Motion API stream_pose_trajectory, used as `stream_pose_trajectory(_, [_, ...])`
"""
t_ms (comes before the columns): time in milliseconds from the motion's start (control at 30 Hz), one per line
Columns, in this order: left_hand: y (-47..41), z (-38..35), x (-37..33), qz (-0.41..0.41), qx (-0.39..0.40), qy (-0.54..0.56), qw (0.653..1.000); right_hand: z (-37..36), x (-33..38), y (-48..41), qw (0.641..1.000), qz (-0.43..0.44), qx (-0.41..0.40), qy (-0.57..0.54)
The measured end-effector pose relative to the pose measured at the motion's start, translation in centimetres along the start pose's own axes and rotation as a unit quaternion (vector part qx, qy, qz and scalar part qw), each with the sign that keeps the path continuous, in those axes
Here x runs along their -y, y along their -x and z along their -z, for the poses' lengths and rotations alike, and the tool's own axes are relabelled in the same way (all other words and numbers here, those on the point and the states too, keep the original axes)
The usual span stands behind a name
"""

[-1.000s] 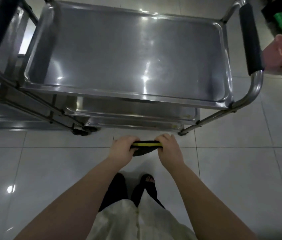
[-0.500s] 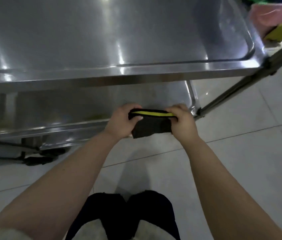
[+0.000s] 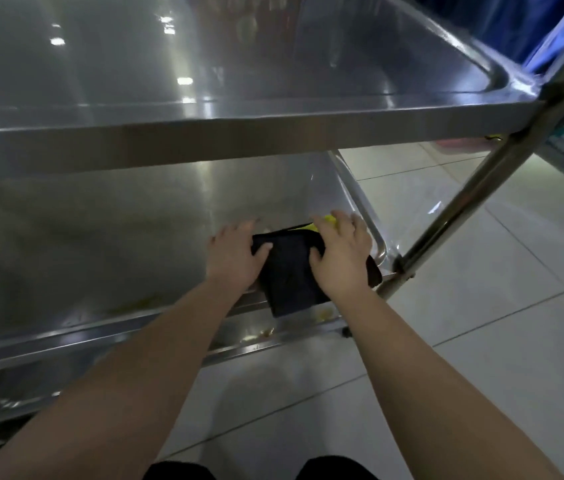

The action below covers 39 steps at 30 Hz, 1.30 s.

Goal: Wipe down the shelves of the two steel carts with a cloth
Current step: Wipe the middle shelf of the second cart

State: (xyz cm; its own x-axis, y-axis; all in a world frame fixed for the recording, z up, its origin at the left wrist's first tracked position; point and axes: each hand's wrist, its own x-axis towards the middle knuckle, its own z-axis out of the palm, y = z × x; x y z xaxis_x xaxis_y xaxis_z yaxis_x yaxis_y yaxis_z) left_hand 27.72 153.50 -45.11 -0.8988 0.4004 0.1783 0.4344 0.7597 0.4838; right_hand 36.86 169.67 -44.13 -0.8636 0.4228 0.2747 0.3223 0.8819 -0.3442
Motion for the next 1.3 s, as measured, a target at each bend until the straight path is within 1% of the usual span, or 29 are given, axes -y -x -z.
stream_pose_trajectory(33, [-0.1,0.3,0.4,0.004,-0.003,-0.007,1.000,-0.4,0.4,0.3,1.000,0.005,0.019,-0.006])
stream_pose_trajectory(100, [-0.5,0.6,1.5,0.003,-0.002,-0.043,0.999,-1.4,1.0,0.1,0.995,0.003,0.102,0.006])
stream_pose_trajectory(167, [-1.0,0.3,2.7,-0.006,0.025,-0.114,0.993,-2.8,1.1,-0.4,0.984,0.004,0.172,0.047])
stream_pose_trajectory(200, [-1.3,0.0,3.1,-0.008,0.046,-0.149,0.988,-3.5,0.9,-0.6,0.979,0.010,0.186,0.077])
stream_pose_trajectory(233, [-1.6,-0.3,3.5,-0.009,0.066,-0.176,0.982,-4.1,0.8,-0.7,0.976,0.013,0.192,0.102])
stream_pose_trajectory(300, [-1.9,-0.9,3.7,-0.013,0.082,-0.188,0.979,-4.6,0.5,-0.8,0.972,0.011,0.204,0.117])
stream_pose_trajectory(467, [-1.7,-1.5,4.2,-0.021,0.060,-0.159,0.985,-4.0,-1.1,-1.6,0.968,-0.002,0.221,0.115])
stream_pose_trajectory(533, [-1.7,-1.6,4.4,-0.022,0.052,-0.154,0.986,-3.1,-3.5,-3.2,0.969,-0.043,0.209,0.127])
stream_pose_trajectory(600, [-1.8,-1.8,4.5,-0.025,0.045,-0.150,0.987,-2.4,-5.6,-5.0,0.963,-0.113,0.198,0.143])
stream_pose_trajectory(667, [-1.8,-2.2,4.6,-0.030,0.034,-0.154,0.987,-2.7,-5.8,-6.0,0.954,-0.164,0.192,0.162])
stream_pose_trajectory(700, [-1.8,-2.4,4.6,-0.031,0.029,-0.157,0.987,-3.3,-5.0,-6.3,0.952,-0.172,0.187,0.170])
stream_pose_trajectory(733, [-1.9,-2.5,4.7,-0.033,0.026,-0.160,0.986,-4.1,-3.7,-6.5,0.954,-0.167,0.183,0.170])
stream_pose_trajectory(800, [-2.1,-2.5,4.9,-0.032,0.023,-0.140,0.989,-5.8,-0.2,-6.8,0.964,-0.118,0.183,0.153])
stream_pose_trajectory(867, [-2.5,-1.9,4.8,-0.021,0.021,-0.061,0.998,-7.3,3.5,-6.5,0.971,-0.045,0.185,0.142])
stream_pose_trajectory(933, [-3.3,-0.6,5.1,0.007,0.016,0.041,0.999,-7.9,6.2,-6.0,0.972,-0.006,0.176,0.153])
stream_pose_trajectory(967, [-3.9,0.1,5.5,0.012,0.018,0.051,0.998,-7.9,6.9,-5.7,0.973,0.009,0.155,0.173])
stream_pose_trajectory(1033, [-5.1,1.5,6.8,0.002,0.027,-0.032,0.999,-7.9,7.2,-4.8,0.973,0.045,0.109,0.197])
stream_pose_trajectory(1067, [-5.6,1.8,7.5,0.000,0.031,-0.087,0.996,-7.9,6.9,-4.5,0.975,0.055,0.119,0.180])
stream_pose_trajectory(1133, [-6.0,1.8,8.4,0.013,0.053,-0.159,0.986,-7.9,6.4,-4.4,0.975,0.041,0.184,0.114])
stream_pose_trajectory(1167, [-5.9,1.5,8.4,0.016,0.066,-0.174,0.982,-8.0,6.2,-4.4,0.974,0.034,0.205,0.092])
stream_pose_trajectory(1200, [-5.8,1.0,8.3,0.017,0.078,-0.184,0.980,-8.0,6.0,-4.6,0.973,0.036,0.210,0.086])
stream_pose_trajectory(1300, [-5.4,0.0,8.2,0.018,0.087,-0.192,0.977,-7.4,4.4,-5.6,0.973,0.050,0.202,0.099])
